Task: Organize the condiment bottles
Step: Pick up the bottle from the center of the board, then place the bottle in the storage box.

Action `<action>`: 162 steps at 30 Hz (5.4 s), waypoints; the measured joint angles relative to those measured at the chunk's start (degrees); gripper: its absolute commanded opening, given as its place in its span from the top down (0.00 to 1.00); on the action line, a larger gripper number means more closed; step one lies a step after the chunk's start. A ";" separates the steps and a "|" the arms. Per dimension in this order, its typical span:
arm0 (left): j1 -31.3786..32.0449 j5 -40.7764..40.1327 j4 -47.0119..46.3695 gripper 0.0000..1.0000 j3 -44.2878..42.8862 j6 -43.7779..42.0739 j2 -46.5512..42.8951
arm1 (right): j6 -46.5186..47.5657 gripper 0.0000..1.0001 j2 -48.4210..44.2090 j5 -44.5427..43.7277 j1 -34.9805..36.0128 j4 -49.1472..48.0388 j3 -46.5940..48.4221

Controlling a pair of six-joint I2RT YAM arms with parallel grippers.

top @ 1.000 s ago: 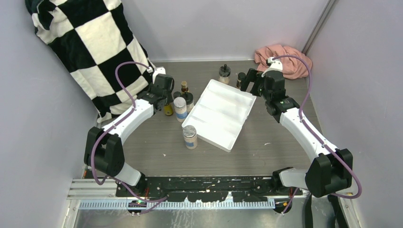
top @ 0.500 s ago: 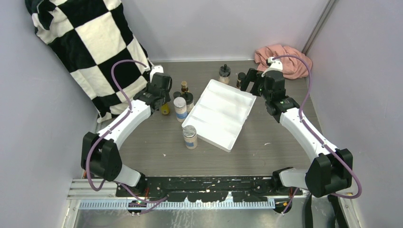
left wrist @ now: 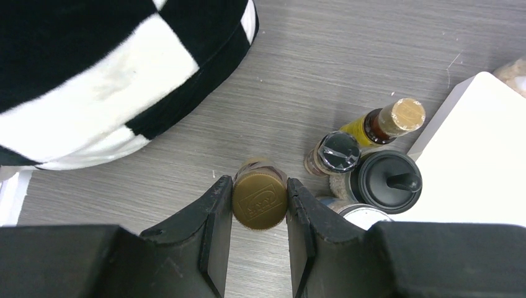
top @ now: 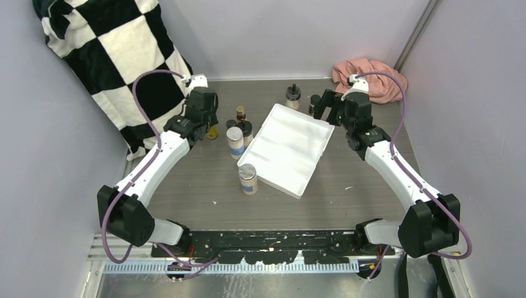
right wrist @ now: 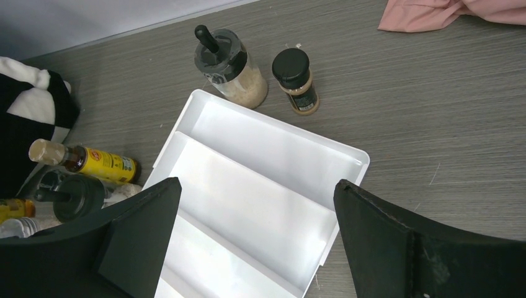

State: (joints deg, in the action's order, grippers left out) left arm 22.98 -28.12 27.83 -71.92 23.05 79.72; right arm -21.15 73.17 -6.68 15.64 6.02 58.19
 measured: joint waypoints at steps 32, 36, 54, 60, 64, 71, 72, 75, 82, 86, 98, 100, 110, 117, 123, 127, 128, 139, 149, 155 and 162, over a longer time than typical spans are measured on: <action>9.40 -0.37 5.99 1.00 -14.51 -9.22 -4.37 | -1.09 0.00 -1.97 0.13 0.00 0.02 0.00; 11.28 -0.48 6.75 1.00 -15.28 -10.27 -4.72 | -1.29 0.00 -3.10 0.09 0.00 0.02 -0.02; 19.89 -0.13 7.98 1.00 -18.18 -14.75 -4.76 | -1.64 0.00 -7.10 -1.11 0.02 0.55 -0.70; 22.49 0.85 8.09 1.00 -20.70 -16.48 -2.12 | -1.70 0.00 -7.80 -2.62 0.00 1.05 -1.05; 23.43 2.08 8.09 1.00 -21.38 -17.55 0.28 | -1.84 0.00 -8.13 -4.79 0.02 1.33 -1.55; 23.58 4.42 8.02 1.00 -23.34 -18.60 5.44 | -3.48 0.00 -8.48 -10.67 0.02 1.36 -1.86; 23.58 4.70 8.02 1.00 -23.89 -18.88 6.27 | -3.65 0.00 -8.57 -11.56 0.00 1.33 -1.86; 23.58 5.84 7.65 1.00 -25.86 -19.32 9.07 | -4.35 0.00 -8.66 -13.97 0.00 1.27 -1.86; 23.50 8.72 7.61 1.00 -33.31 -20.85 16.31 | -5.90 0.01 -7.52 -18.12 0.00 0.42 -1.84; 22.80 11.52 7.58 1.00 -37.88 -20.90 20.35 | -6.49 0.00 -5.11 -19.45 -0.35 -0.66 -1.84; 15.82 22.56 6.62 1.00 -45.05 -18.91 31.52 | -8.83 0.01 1.97 -20.22 -3.48 -4.96 -1.44; 14.84 24.65 6.03 1.00 -46.01 -18.80 33.33 | -9.25 0.00 3.10 -19.98 -4.11 -5.88 -1.27; 13.00 33.64 1.55 1.00 -50.95 -18.78 40.87 | -10.03 0.01 8.02 -17.66 -6.43 -9.07 0.28; 12.87 37.88 -1.57 1.00 -50.95 -18.99 44.00 | -10.54 0.01 9.35 -16.44 -7.52 -10.60 0.44; 12.59 39.56 -6.69 1.00 -48.28 -19.76 44.35 | -10.78 0.01 11.13 -15.47 -7.80 -11.76 0.66; 12.44 39.67 -8.44 1.00 -46.71 -20.96 44.39 | -10.93 0.01 12.11 -14.97 -7.89 -12.04 0.90; 12.39 39.65 -8.72 1.00 -46.58 -21.16 44.46 | -10.95 0.01 12.24 -14.88 -7.89 -12.04 0.98; 12.35 38.40 -11.78 1.00 -46.03 -24.87 45.48 | -10.95 0.01 13.27 -14.27 -7.89 -12.90 1.75; 12.35 37.46 -12.13 1.00 -46.03 -26.53 48.50 | -10.95 0.01 14.12 -13.84 -8.00 -13.33 1.86; 12.35 36.87 -12.22 1.00 -46.03 -26.88 49.81 | -10.95 0.01 14.97 -13.53 -8.15 -13.77 2.21; 12.28 36.68 -12.79 1.00 -46.14 -27.32 50.36 | -10.93 0.01 15.91 -13.35 -8.26 -14.19 2.32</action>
State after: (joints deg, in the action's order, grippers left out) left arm 35.27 8.56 15.05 -118.06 -4.27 130.08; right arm -32.08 89.08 -20.03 7.38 -8.16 60.51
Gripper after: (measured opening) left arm 0.348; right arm 0.993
